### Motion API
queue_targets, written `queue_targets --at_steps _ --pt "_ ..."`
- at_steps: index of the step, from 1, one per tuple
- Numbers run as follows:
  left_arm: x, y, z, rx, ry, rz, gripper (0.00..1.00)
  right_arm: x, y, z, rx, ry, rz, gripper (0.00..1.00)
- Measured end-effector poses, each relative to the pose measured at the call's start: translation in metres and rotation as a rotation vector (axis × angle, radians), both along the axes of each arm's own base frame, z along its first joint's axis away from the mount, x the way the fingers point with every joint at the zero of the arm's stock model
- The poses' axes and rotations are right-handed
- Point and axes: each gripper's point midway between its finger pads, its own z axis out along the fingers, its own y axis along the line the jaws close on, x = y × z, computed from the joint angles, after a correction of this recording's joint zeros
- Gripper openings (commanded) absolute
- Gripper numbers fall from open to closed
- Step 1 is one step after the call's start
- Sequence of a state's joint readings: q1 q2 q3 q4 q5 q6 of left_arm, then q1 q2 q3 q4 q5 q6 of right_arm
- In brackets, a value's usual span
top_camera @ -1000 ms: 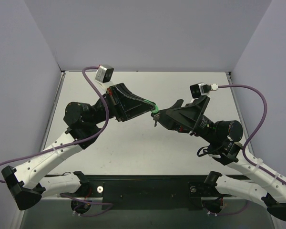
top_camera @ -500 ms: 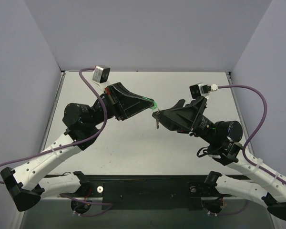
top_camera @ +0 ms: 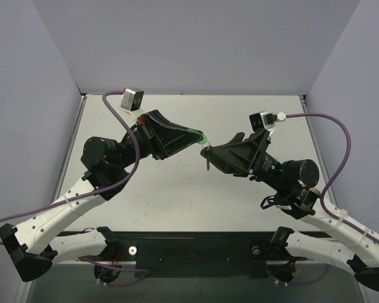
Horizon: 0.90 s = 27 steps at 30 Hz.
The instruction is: Remove the keys from the keyring
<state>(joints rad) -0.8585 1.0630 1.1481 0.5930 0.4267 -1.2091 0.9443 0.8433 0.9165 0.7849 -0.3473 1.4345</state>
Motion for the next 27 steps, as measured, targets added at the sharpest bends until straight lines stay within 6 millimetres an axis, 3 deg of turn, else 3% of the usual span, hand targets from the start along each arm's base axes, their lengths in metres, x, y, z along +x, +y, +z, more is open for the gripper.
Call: queue_targets --at_steps 27 --pt "0.003 0.001 -0.013 0.043 0.007 0.037 0.00 0.011 0.006 -0.013 -0.053 0.031 -0.043 0.13"
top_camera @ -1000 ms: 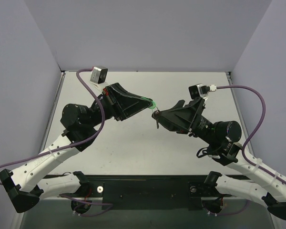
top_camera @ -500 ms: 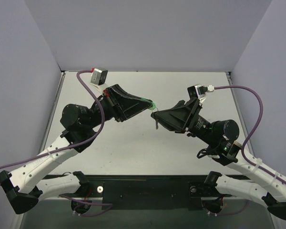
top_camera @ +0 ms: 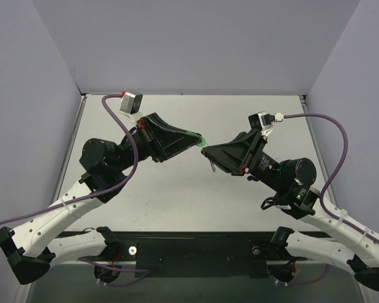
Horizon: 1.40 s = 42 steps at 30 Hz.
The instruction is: Remove the keys from the keyring
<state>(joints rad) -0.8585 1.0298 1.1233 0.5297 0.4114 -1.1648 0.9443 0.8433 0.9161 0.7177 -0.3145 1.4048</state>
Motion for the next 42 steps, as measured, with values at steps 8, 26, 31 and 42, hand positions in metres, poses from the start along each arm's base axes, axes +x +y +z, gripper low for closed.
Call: queue_targets --at_steps 8,26,31,42 --pt "0.000 0.000 0.000 0.001 0.000 0.001 0.00 0.001 0.001 -0.002 -0.005 0.006 -0.003 0.06" --pt "-0.001 0.004 0.002 -0.004 -0.011 0.019 0.00 0.002 0.004 -0.008 -0.019 0.020 -0.002 0.17" --pt "-0.001 0.004 0.002 -0.005 -0.012 0.020 0.00 0.001 0.004 -0.008 -0.021 0.022 0.001 0.18" --pt "-0.001 0.005 0.001 -0.003 -0.010 0.022 0.00 0.005 0.005 -0.015 -0.017 0.032 -0.013 0.18"
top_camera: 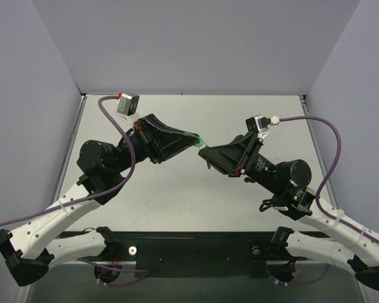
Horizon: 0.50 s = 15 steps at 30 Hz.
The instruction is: Remove the keys from the keyring
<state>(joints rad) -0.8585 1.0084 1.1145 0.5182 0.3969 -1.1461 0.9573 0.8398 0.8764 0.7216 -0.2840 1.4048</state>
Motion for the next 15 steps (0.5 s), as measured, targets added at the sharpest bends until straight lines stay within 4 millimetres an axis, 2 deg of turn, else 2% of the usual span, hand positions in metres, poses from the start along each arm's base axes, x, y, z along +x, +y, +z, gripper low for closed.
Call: queue_targets --at_steps 15 --pt "-0.0009 0.0012 -0.0023 0.004 0.003 0.001 0.00 0.0010 -0.0018 0.0029 0.015 -0.004 -0.010 0.18"
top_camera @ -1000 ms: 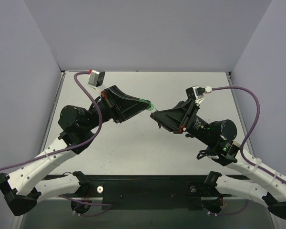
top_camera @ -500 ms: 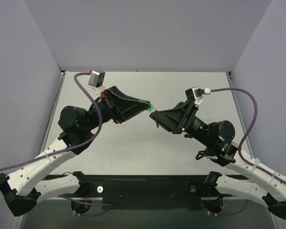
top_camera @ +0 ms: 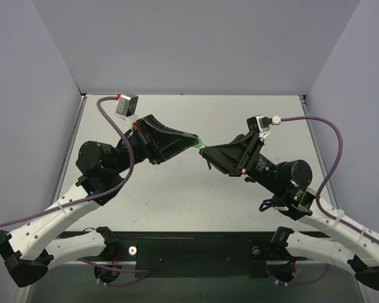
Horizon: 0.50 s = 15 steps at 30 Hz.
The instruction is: Remove the keys from the keyring
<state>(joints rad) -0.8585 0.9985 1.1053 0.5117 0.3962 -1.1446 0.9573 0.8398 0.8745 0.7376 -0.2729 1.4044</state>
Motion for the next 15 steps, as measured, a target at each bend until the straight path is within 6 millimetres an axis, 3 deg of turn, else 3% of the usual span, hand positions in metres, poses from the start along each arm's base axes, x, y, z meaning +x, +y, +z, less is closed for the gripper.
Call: queue_targets --at_steps 15 --pt "0.0010 0.0001 -0.0034 0.011 0.006 0.007 0.00 0.0003 -0.0006 0.0011 0.005 -0.001 -0.003 0.00"
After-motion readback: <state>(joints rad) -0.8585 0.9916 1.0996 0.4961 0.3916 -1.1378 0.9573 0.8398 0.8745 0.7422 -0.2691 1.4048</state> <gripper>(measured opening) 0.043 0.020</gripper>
